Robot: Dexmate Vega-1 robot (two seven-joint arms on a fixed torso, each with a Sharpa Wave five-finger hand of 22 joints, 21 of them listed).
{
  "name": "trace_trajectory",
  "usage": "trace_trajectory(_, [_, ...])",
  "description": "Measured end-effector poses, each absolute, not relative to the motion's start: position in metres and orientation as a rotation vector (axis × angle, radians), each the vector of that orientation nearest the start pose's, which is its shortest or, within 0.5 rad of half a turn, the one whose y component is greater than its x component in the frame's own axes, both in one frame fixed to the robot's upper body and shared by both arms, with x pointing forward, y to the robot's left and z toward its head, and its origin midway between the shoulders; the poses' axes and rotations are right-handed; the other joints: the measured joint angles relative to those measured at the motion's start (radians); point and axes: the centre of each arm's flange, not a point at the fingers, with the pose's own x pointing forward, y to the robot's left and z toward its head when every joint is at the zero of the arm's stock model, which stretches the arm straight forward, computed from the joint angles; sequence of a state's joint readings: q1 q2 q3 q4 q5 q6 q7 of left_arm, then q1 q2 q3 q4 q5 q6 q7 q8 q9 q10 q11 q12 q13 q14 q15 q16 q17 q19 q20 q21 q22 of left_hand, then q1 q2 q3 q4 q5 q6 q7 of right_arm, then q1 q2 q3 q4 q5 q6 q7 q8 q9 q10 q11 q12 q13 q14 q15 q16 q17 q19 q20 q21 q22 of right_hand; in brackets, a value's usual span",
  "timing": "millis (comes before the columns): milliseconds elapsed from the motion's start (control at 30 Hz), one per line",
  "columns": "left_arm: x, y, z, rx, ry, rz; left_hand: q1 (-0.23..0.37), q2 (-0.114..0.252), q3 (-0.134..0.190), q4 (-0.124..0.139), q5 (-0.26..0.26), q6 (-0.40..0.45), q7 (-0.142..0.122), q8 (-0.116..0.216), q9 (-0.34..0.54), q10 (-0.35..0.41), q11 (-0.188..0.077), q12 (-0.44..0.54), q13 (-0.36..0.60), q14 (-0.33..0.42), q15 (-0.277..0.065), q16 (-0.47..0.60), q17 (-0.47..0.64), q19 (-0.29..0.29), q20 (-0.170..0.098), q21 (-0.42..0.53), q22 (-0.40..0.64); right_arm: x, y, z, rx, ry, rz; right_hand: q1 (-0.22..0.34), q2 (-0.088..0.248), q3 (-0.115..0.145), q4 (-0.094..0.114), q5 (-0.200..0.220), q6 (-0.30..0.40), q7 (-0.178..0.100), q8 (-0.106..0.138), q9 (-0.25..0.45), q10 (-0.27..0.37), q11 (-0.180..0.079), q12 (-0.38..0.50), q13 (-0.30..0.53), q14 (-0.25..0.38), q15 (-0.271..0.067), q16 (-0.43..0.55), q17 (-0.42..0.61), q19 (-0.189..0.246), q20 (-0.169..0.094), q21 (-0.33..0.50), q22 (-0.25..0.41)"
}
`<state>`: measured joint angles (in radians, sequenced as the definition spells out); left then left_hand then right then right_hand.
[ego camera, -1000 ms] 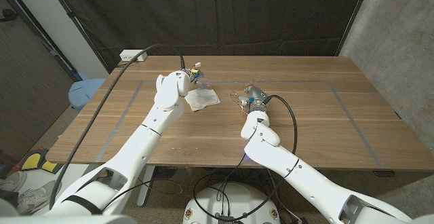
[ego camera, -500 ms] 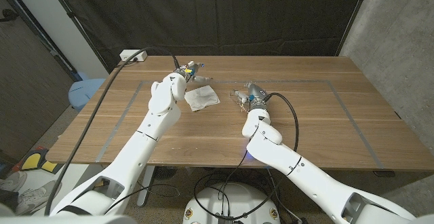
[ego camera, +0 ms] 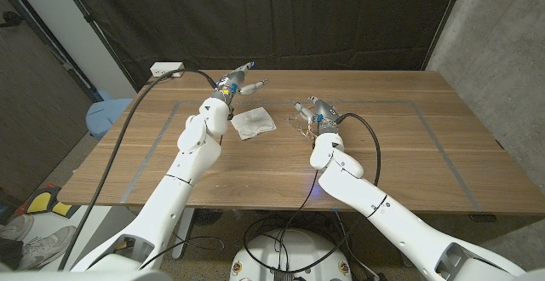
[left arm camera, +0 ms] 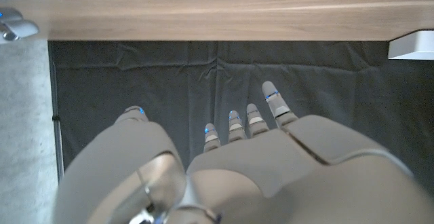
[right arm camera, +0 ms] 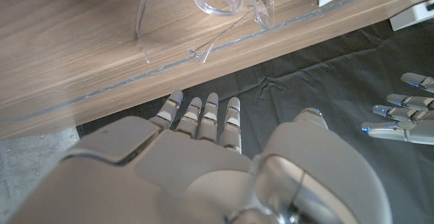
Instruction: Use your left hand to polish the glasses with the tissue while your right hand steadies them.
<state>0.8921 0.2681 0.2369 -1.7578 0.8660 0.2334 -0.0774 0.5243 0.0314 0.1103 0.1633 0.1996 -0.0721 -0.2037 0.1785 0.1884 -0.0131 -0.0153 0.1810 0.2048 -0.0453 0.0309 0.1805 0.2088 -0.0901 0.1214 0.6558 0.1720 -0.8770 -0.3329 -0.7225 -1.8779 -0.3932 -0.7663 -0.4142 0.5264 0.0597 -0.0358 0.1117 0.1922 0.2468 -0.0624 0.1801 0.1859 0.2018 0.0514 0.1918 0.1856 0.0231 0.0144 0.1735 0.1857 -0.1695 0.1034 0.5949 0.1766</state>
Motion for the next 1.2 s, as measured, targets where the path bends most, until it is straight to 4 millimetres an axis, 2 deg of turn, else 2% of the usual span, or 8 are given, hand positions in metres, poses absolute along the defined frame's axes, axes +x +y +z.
trace_trajectory(133, [0.599, 0.216, 0.062, 1.087, -0.624, 0.264, -0.033, 0.009, -0.015, -0.005, 0.000, -0.042, 0.004, -0.001, -0.003, -0.038, -0.017, 0.000, -0.013, -0.042, -0.023, 0.000, -0.013, -0.031, -0.031, -0.030, 0.000, 0.569, -0.086, -0.029, -0.809, -0.472, -0.209, -0.045, 0.003, -0.014, 0.014, 0.000, -0.058, 0.000, -0.007, 0.000, -0.048, 0.001, -0.005, 0.000, -0.038, 0.006, 0.000, -0.004, -0.003, -0.004, -0.023, 0.000])
trace_trajectory(200, [0.597, 0.214, 0.065, 1.014, -0.701, 0.228, -0.042, 0.010, -0.021, -0.006, 0.000, -0.064, 0.003, -0.001, -0.003, -0.063, -0.027, 0.000, -0.018, -0.070, -0.031, -0.001, -0.018, -0.051, -0.051, -0.049, 0.000, 0.571, -0.096, -0.028, -0.784, -0.496, -0.208, -0.063, 0.007, -0.019, 0.019, 0.000, -0.080, 0.002, -0.007, 0.000, -0.064, -0.001, -0.008, 0.000, -0.046, 0.013, 0.000, -0.004, -0.005, -0.017, -0.026, 0.000])
trace_trajectory(400, [0.601, 0.218, 0.063, 0.932, -0.758, 0.147, -0.075, 0.027, -0.036, -0.013, 0.004, -0.100, 0.002, -0.005, -0.007, -0.151, -0.048, -0.004, -0.027, -0.125, -0.047, -0.007, -0.028, -0.082, -0.101, -0.103, 0.002, 0.574, -0.102, -0.024, -0.708, -0.556, -0.179, -0.102, 0.019, -0.028, 0.033, 0.000, -0.099, 0.011, -0.007, 0.000, -0.083, -0.009, -0.008, 0.000, -0.059, 0.023, 0.000, -0.004, -0.001, -0.020, -0.041, 0.000])
trace_trajectory(533, [0.603, 0.223, 0.062, 0.883, -0.777, 0.095, -0.080, 0.032, -0.036, -0.013, 0.004, -0.105, 0.008, -0.005, -0.007, -0.157, -0.051, -0.008, -0.028, -0.128, -0.051, -0.007, -0.028, -0.082, -0.115, -0.113, 0.003, 0.576, -0.106, -0.021, -0.657, -0.587, -0.159, -0.128, 0.024, -0.034, 0.043, 0.000, -0.110, 0.011, -0.007, 0.000, -0.090, -0.005, -0.008, -0.004, -0.076, 0.017, 0.000, -0.004, -0.001, -0.031, -0.049, 0.000])
trace_trajectory(600, [0.604, 0.225, 0.061, 0.863, -0.784, 0.078, -0.091, 0.043, -0.036, -0.013, 0.004, -0.103, 0.020, -0.005, -0.007, -0.157, -0.051, -0.008, -0.028, -0.126, -0.056, -0.007, -0.028, -0.082, -0.115, -0.114, 0.003, 0.576, -0.107, -0.020, -0.633, -0.603, -0.151, -0.139, 0.022, -0.036, 0.045, 0.000, -0.110, 0.011, -0.007, 0.000, -0.095, -0.011, -0.008, -0.004, -0.083, 0.010, 0.000, -0.007, -0.001, -0.041, -0.049, 0.000])
trace_trajectory(733, [0.605, 0.228, 0.061, 0.795, -0.809, 0.016, -0.093, 0.045, -0.040, -0.017, 0.012, -0.103, 0.020, -0.005, -0.007, -0.157, -0.051, -0.008, -0.028, -0.128, -0.058, -0.007, -0.028, -0.082, -0.115, -0.120, 0.003, 0.578, -0.117, -0.017, -0.573, -0.637, -0.147, -0.153, 0.026, -0.039, 0.047, 0.004, -0.110, 0.011, -0.002, 0.000, -0.095, -0.011, -0.006, -0.004, -0.084, 0.009, 0.000, -0.009, -0.003, -0.055, -0.058, 0.000])
trace_trajectory(1133, [0.616, 0.240, 0.059, 0.695, -0.813, -0.083, -0.123, 0.046, -0.057, -0.009, 0.020, -0.103, 0.020, -0.005, -0.007, -0.158, -0.060, -0.008, -0.028, -0.128, -0.058, -0.011, -0.027, -0.082, -0.126, -0.155, 0.003, 0.575, -0.129, -0.009, -0.426, -0.710, -0.109, -0.187, 0.025, -0.055, 0.047, 0.009, -0.115, 0.016, 0.001, 0.000, -0.110, -0.011, 0.001, -0.004, -0.103, 0.015, 0.001, -0.009, -0.001, -0.066, -0.070, 0.000])
trace_trajectory(1200, [0.616, 0.238, 0.061, 0.640, -0.830, -0.164, -0.131, 0.055, -0.059, -0.006, 0.020, -0.103, 0.020, -0.005, -0.007, -0.158, -0.060, -0.008, -0.028, -0.128, -0.058, -0.011, -0.027, -0.082, -0.125, -0.161, 0.003, 0.578, -0.139, -0.009, -0.402, -0.713, -0.113, -0.199, 0.024, -0.056, 0.048, 0.012, -0.115, 0.016, 0.001, 0.000, -0.117, -0.014, 0.001, -0.004, -0.113, 0.016, 0.001, -0.009, -0.005, -0.070, -0.074, 0.000])
